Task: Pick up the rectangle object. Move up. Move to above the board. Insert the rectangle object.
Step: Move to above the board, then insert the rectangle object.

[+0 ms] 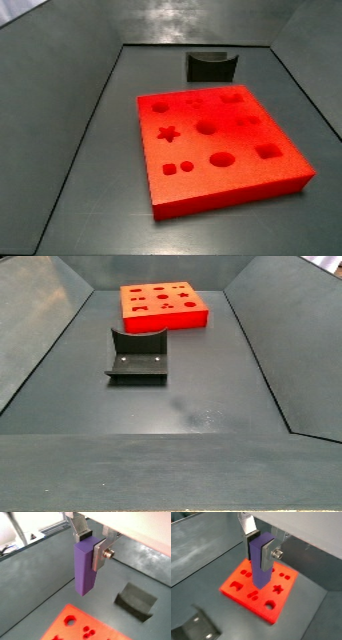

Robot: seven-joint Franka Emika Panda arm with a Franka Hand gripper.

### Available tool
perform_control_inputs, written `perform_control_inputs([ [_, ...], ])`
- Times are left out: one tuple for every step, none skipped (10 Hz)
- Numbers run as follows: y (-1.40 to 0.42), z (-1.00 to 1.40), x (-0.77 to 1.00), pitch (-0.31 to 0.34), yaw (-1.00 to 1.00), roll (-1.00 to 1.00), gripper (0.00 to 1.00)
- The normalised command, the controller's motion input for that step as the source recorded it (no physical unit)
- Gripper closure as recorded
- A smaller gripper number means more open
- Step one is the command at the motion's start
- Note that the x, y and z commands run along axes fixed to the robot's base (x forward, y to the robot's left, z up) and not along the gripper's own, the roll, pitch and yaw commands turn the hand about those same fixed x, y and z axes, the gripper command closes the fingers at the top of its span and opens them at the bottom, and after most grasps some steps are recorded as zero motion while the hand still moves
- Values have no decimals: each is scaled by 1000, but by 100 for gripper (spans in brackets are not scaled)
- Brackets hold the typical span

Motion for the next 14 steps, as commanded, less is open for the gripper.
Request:
perform_control_inputs([
  [-1000,121,-396,6,7,-2,100],
  [-837,108,-337,10,9,-5,100],
  [-448,65,-189,8,8,3,100],
  [-246,41,-110,11,9,-8,100],
  [0,-40,0,-21,-1000,0,100],
  [-9,-54,271,-27,-817,0,100],
  [-14,-74,314,-29,-794,0,100],
  [-9,-86,274,-36,-837,0,100],
  [-34,-94,463,-46,-683,0,100],
  [-71,-131,591,-53,-557,11,100],
  [-103,-237,617,-44,-526,67,100],
  [-240,-377,791,-49,-314,113,100],
  [-454,-426,946,-43,-51,123,100],
  [-549,-406,914,10,0,184,100],
])
